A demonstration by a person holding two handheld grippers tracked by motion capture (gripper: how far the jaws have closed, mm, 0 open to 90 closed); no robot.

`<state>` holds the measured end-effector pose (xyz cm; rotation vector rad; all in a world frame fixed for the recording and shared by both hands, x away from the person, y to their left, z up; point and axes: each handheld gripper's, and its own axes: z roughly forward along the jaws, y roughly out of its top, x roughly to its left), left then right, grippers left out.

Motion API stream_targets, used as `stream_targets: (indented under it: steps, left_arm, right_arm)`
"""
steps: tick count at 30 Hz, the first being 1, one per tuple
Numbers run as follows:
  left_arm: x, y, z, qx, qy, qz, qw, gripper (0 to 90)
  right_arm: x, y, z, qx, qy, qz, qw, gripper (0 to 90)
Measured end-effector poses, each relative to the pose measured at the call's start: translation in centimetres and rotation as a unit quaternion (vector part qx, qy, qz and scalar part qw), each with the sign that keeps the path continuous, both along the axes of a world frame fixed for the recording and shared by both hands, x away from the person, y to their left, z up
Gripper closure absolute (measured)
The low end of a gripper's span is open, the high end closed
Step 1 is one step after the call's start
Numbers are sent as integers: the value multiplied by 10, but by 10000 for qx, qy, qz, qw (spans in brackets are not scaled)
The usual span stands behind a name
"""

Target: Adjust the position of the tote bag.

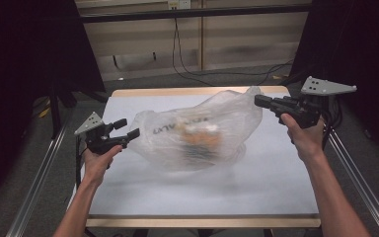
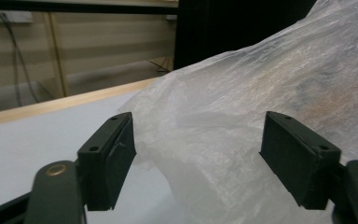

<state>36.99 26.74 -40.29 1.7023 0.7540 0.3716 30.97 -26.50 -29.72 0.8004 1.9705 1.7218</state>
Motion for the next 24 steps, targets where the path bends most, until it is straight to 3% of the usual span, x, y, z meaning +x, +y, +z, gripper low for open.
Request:
stream_targets:
  steps: [1, 3, 4, 5, 6, 7, 8, 11, 12, 13, 15, 18, 23, 24]
  left_arm:
    - [6, -4, -5, -72, 141, -139, 9998, 232]
    - [6, -8, -6, -35, 187, -127, 9997, 214]
    - [9, -17, -11, 178, 175, -226, 9994, 211]
    - [9, -17, -11, 178, 175, -226, 9994, 206]
    - [11, -23, -15, 300, 321, -296, 9986, 204]
    - [11, -23, -15, 300, 321, -296, 9986, 202]
    - [13, -27, -19, 305, 449, -411, 9977, 213]
    - [14, -29, -23, 306, 605, -546, 9962, 334]
    - [13, -32, -27, 415, 718, -814, 9932, 410]
    - [11, -35, -28, 504, 736, -887, 9920, 464]
    - [7, -37, -28, 534, 579, -916, 9927, 644]
    - [1, -33, -18, 453, 383, -883, 9943, 798]
    - [-10, -23, 0, 185, 83, -798, 9966, 882]
    - [-13, -18, 10, 131, -68, -767, 9969, 882]
  right_arm:
    - [-2, -2, -1, 3, -3, 3, 10000, 900]
    - [-4, -3, -1, 24, 5, 17, 10000, 900]
    - [-7, -5, -3, -2, -1, 13, 10000, 900]
    - [-8, -6, -4, 10, 19, 14, 10000, 900]
    - [-10, -7, -5, -40, 15, -5, 10000, 900]
    - [-11, -7, -6, -42, 23, 4, 10000, 900]
    - [-12, -8, -7, -33, 20, 0, 10000, 900]
    - [-14, -12, -8, -24, 23, -30, 10000, 900]
    - [-15, -13, -8, -30, 21, -41, 10000, 900]
    - [-16, -15, -8, -31, 29, -42, 10000, 900]
    - [-18, -16, -9, -36, 33, -73, 10000, 900]
    - [-20, -20, -10, -73, 58, -121, 9999, 900]
    - [-20, -24, -7, -100, 38, -246, 9996, 900]
    - [-16, -25, -1, -129, 34, -313, 9994, 900]
